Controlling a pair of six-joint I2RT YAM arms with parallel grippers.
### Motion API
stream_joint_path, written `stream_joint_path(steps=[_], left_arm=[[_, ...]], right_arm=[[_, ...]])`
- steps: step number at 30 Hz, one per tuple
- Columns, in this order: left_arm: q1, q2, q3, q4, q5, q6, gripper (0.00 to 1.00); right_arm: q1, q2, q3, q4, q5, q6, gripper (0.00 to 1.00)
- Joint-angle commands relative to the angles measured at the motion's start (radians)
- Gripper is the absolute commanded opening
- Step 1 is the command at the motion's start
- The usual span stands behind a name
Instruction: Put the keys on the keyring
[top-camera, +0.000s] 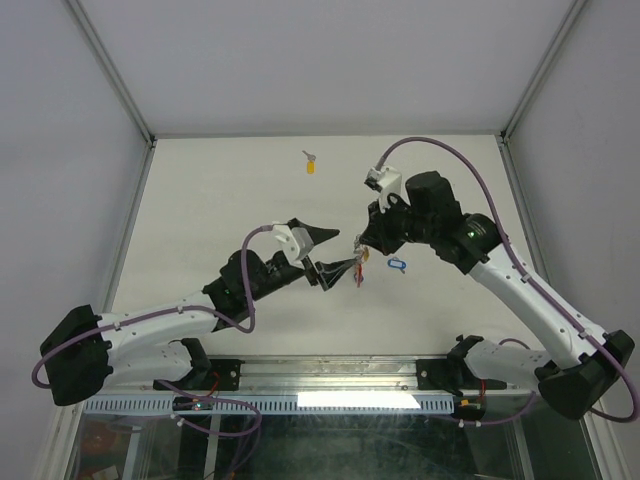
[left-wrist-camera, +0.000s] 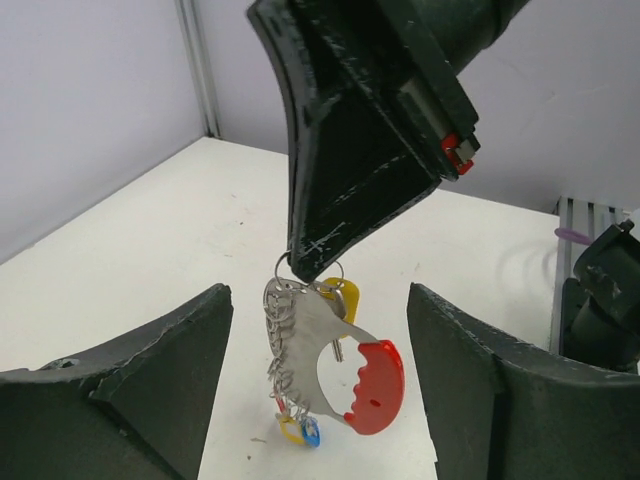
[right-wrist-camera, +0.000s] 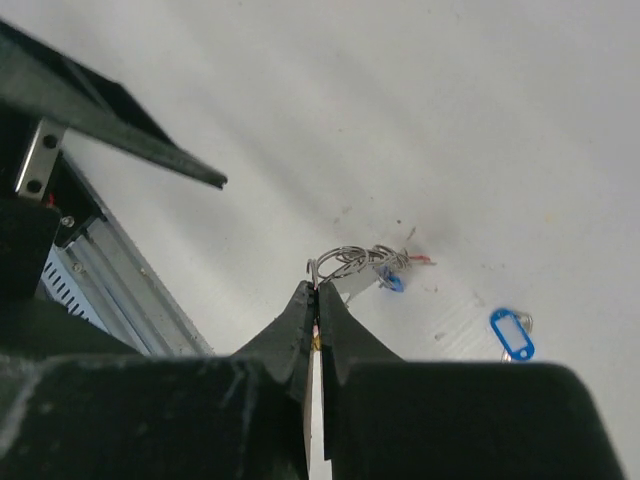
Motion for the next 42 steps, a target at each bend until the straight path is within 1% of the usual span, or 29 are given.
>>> stream_joint_path(steps=[1,6,9,14,18,22,25,27,29,35,38,40,42], left_arm=[[-0.041,0.046,0.076,-0.041,-0.092,0.076,0.68],[-0.057,0.07,0.08,-0.034,-0.129,0.088,0.67],[-0.08,0.087,0.089,-0.035,-0.184,0.103,0.69],[-0.134,0.104,0.106,-0.011,-0.301,0.158,0.71],[-0.202,0.108,0.106,0.053,-0.445,0.235,0.71],[-0.252,0.127,0.11,0.075,-0.526,0.3,0.77],[-0.27,0.144,0.106,0.073,-0.547,0.328,0.76],[-0.278,0.151,0.101,0.079,-0.556,0.33,0.71],[-0.284,0.162,0.092,0.107,-0.571,0.329,0.66],[-0.301,0.223,0.096,0.219,-0.614,0.348,0.61],[-0.301,0.256,0.098,0.286,-0.649,0.344,0.62],[-0.301,0.273,0.105,0.308,-0.668,0.343,0.69],[-0.3,0.289,0.115,0.324,-0.678,0.345,0.73]], right_arm=[[0.02,0.04,0.136,-0.149,0.194,0.111,0.0],[0.022,0.093,0.23,-0.251,0.256,0.199,0.0],[0.026,0.115,0.27,-0.273,0.301,0.26,0.0],[0.026,0.099,0.273,-0.207,0.4,0.428,0.0],[0.027,0.075,0.218,-0.111,0.453,0.586,0.0],[0.026,0.038,0.157,-0.002,0.468,0.71,0.0],[0.027,0.023,0.149,0.022,0.491,0.751,0.0],[0.027,0.009,0.137,0.034,0.497,0.77,0.0],[0.027,-0.009,0.113,0.066,0.49,0.798,0.0],[0.032,-0.046,0.029,0.146,0.456,0.875,0.0],[0.034,-0.05,0.021,0.151,0.445,0.882,0.0],[0.036,-0.053,0.018,0.151,0.439,0.884,0.0],[0.038,-0.056,0.014,0.151,0.434,0.887,0.0]])
